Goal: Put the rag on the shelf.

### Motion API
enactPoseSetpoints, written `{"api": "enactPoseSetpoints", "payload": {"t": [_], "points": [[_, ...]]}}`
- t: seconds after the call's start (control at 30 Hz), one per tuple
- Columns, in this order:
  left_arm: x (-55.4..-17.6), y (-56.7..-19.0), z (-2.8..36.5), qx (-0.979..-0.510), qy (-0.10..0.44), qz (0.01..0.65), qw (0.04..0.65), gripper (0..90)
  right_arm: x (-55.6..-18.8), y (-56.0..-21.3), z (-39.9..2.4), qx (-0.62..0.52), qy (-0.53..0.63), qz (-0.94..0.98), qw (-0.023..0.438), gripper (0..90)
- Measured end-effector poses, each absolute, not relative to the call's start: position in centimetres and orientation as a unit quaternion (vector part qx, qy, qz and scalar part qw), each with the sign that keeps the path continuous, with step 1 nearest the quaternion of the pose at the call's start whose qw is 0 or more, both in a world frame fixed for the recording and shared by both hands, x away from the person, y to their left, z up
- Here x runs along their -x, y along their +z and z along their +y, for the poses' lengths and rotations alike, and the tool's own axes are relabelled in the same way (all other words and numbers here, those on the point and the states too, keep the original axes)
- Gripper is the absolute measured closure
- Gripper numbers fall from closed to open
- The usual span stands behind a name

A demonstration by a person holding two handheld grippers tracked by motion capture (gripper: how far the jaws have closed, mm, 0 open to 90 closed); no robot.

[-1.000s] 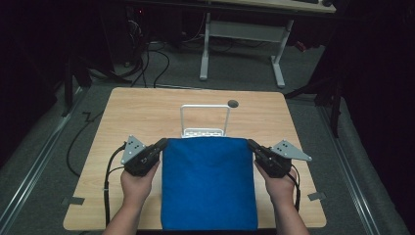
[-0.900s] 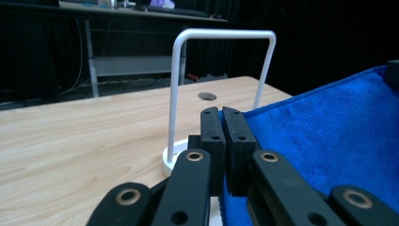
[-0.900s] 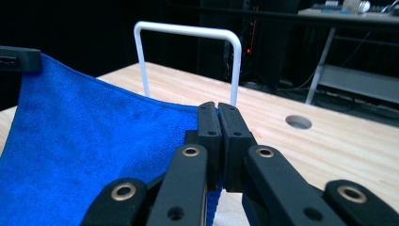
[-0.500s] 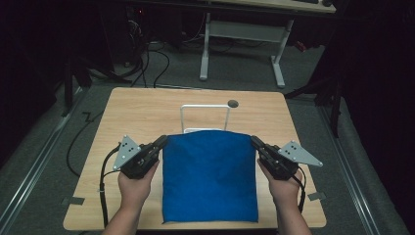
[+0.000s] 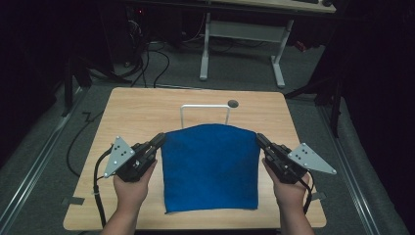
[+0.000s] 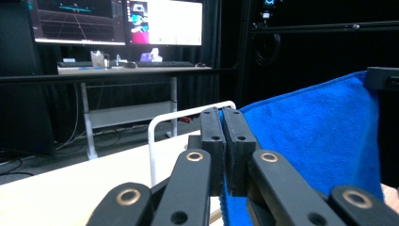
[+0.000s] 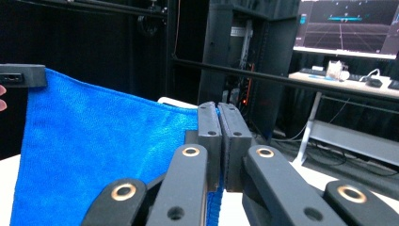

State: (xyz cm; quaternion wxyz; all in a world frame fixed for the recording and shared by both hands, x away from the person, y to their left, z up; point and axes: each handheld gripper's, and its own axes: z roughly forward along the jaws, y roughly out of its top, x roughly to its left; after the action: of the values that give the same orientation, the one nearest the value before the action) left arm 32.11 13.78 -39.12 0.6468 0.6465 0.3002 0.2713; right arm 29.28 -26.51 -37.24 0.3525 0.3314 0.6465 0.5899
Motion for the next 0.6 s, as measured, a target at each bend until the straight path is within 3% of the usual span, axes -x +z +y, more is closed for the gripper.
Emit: {"api": "enactPoseSetpoints", "payload": {"t": [0.6], "points": [[-35.1, -35.1, 14.7, -0.638, 0.300, 0.289, 0.648, 88.7, -31.6, -33.7, -27.0, -0.321, 0.607, 0.633, 0.358, 89.3]]}}
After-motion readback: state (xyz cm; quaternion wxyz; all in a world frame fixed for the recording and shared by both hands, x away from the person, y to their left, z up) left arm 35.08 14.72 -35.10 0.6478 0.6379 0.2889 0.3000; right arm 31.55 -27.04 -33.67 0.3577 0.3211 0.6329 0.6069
